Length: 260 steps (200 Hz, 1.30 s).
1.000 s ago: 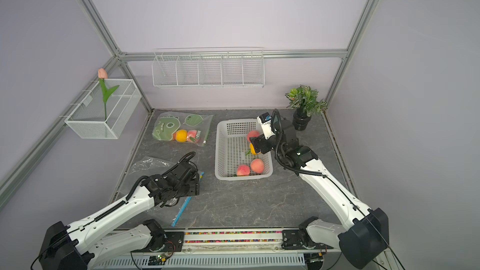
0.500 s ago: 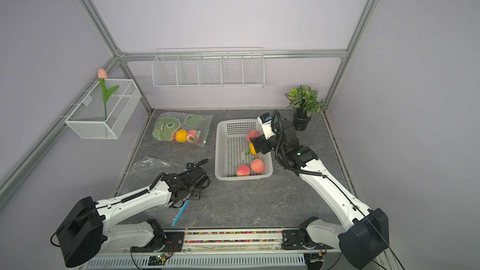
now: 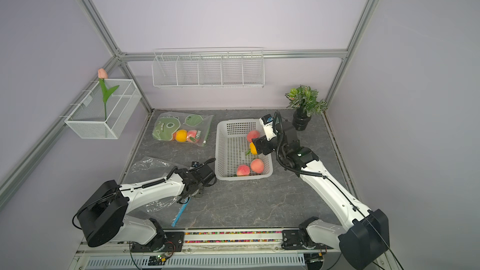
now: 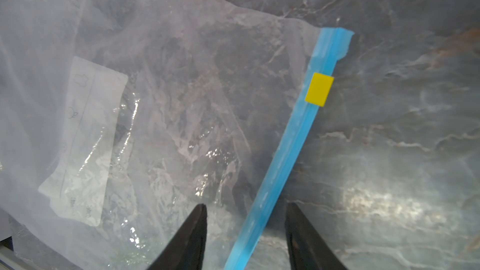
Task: Place the peach in a zip-top bag and seal the zipper
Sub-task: Open the zipper of the food storage bag at the center of the board.
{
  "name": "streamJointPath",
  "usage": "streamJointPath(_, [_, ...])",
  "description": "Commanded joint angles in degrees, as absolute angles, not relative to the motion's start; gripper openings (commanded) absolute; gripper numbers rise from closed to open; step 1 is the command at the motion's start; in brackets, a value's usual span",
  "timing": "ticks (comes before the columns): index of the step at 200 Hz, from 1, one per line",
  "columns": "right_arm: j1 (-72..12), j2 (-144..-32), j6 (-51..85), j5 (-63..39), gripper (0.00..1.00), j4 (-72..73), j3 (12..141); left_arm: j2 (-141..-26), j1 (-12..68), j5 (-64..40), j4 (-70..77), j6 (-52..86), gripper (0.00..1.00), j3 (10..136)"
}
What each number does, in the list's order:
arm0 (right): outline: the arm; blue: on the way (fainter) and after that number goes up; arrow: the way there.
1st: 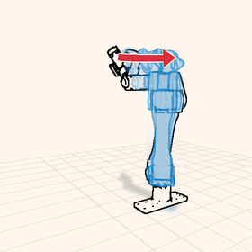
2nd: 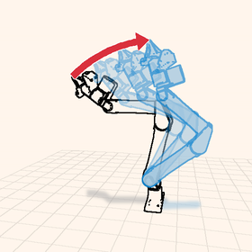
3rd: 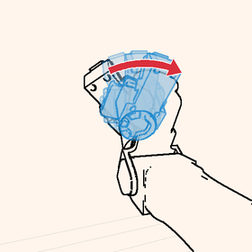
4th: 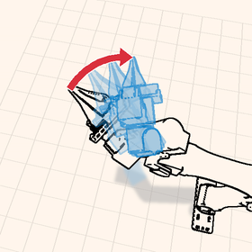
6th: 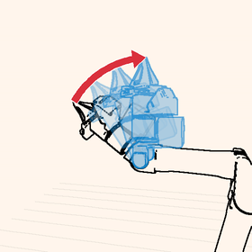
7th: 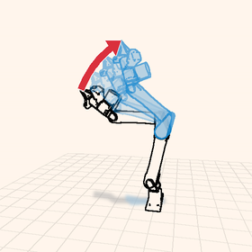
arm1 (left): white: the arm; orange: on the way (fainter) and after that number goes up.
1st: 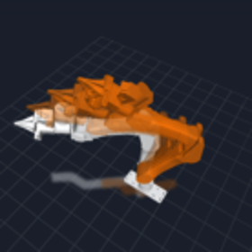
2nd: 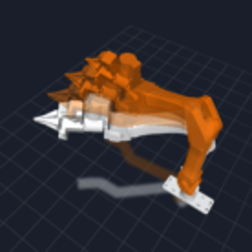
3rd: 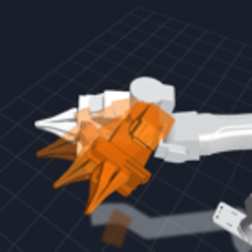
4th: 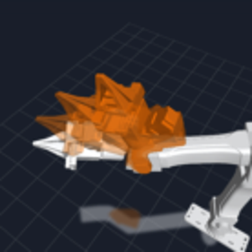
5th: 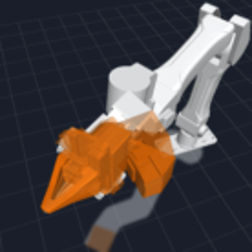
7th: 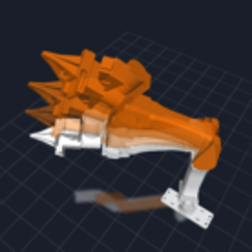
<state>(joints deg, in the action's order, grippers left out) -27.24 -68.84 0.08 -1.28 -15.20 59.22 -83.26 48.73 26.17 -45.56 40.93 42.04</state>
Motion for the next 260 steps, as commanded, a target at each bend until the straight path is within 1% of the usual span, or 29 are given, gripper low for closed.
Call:
streamJointPath(1, [-26.8, -67.8, 1.4, -1.0, 0.89, -14.9, 58.1, -85.3, 48.9, 28.5, -46.5, 42.3, 0.51, 44.1])
streamJointPath(20, [-26.7, -67.9, 1.4, -1.1, 0.89, -14.8, 58.0, -87.0, 48.9, 28.5, -46.6, 42.1, 0.51, 44.7])
streamJointPath(51, [-26.5, -68.3, 1.3, -0.9, 0.89, -14.7, 58.0, -88.5, 48.9, 28.6, -46.3, 41.5, 0.46, 45.5])
streamJointPath(84, [-26.5, -68.7, 1.4, -1.0, 0.89, -14.7, 58.1, -88.0, 48.5, 27.7, -44.8, 40.5, 0.44, 45.5])
streamJointPath(113, [-26.5, -69.0, 1.3, -1.0, 0.89, -14.8, 58.2, -87.8, 47.0, 25.8, -42.8, 39.2, 0.38, 44.9])
streamJointPath(156, [-26.5, -69.4, 1.3, -0.9, 0.89, -14.9, 58.4, -86.8, 45.3, 24.4, -41.3, 38.1, 0.36, 44.3])
streamJointPath(180, [-26.4, -69.7, 1.4, -1.0, 0.89, -14.9, 58.6, -87.0, 43.9, 23.2, -40.4, 37.4, 0.27, 43.9])
streamJointPath(190, [-26.4, -69.9, 1.5, -1.2, 0.89, -14.9, 58.7, -86.8, 43.5, 23.1, -40.2, 37.2, 0.21, 43.9])
streamJointPath(204, [-26.5, -70.0, 1.6, -1.4, 0.89, -14.9, 58.8, -86.7, 43.2, 23.1, -40.0, 36.8, 0.15, 44.1])
streamJointPath(224, [-26.5, -70.2, 1.7, -1.5, 0.89, -15.0, 59.0, -86.8, 42.7, 22.9, -39.4, 35.7, 0.00, 44.7])
streamJointPath(260, [-26.4, -70.3, 1.6, -1.7, 0.89, -15.5, 59.4, -87.1, 42.3, 22.7, -40.5, 33.9, 0.00, 48.0])
